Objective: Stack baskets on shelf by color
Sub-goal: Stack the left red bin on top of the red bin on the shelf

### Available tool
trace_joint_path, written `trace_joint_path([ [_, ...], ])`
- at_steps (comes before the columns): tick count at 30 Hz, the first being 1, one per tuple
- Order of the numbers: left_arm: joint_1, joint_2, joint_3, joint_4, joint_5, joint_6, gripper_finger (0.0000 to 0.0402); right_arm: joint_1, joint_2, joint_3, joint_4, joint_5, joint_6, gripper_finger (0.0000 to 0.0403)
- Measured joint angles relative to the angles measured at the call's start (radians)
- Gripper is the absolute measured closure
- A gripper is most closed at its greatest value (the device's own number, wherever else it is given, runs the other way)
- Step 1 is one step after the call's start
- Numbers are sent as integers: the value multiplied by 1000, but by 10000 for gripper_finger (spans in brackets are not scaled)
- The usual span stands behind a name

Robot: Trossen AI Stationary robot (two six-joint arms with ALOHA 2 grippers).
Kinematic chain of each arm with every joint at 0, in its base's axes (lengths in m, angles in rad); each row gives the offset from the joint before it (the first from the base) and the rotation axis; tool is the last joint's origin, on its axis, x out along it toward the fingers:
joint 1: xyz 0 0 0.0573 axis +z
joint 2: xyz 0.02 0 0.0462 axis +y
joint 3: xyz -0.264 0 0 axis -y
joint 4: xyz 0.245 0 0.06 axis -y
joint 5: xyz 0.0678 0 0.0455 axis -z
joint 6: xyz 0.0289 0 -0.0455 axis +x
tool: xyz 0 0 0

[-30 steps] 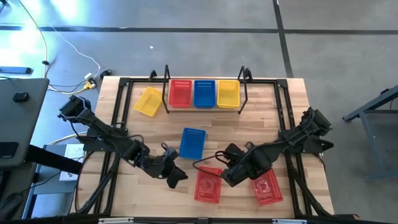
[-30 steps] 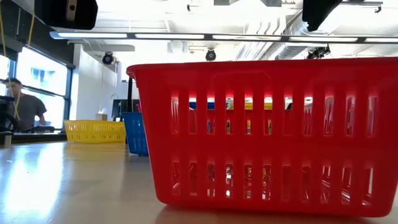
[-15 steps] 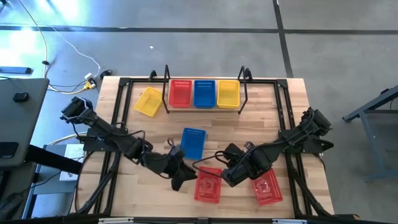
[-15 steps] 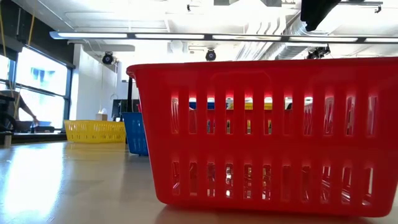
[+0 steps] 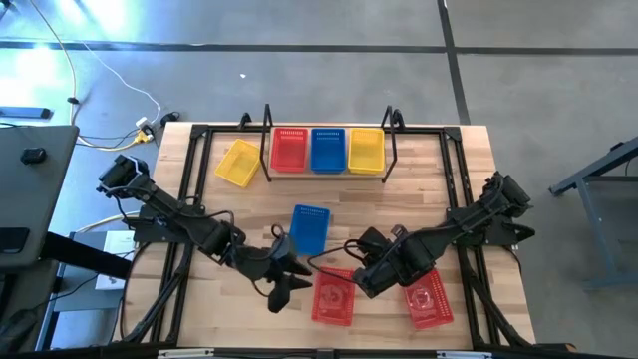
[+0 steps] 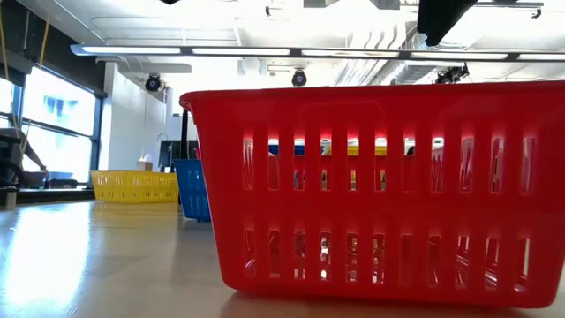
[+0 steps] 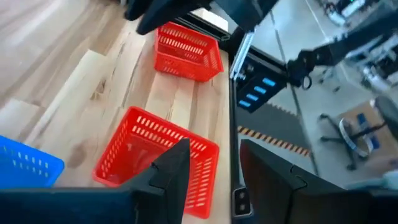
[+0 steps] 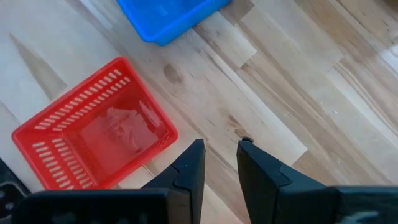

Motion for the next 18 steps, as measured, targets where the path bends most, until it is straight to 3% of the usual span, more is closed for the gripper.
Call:
trace_joint_path([
  [3, -2, 0, 0, -41, -34, 27, 271, -17, 0, 0, 0, 0, 2, 323],
  [12, 10, 3, 0, -194, -64, -401, 271, -51, 0, 0, 15, -2, 0, 323],
  [18, 9, 72, 2, -164, -36, -505, 271, -62, 0, 0, 21, -3, -8, 323],
])
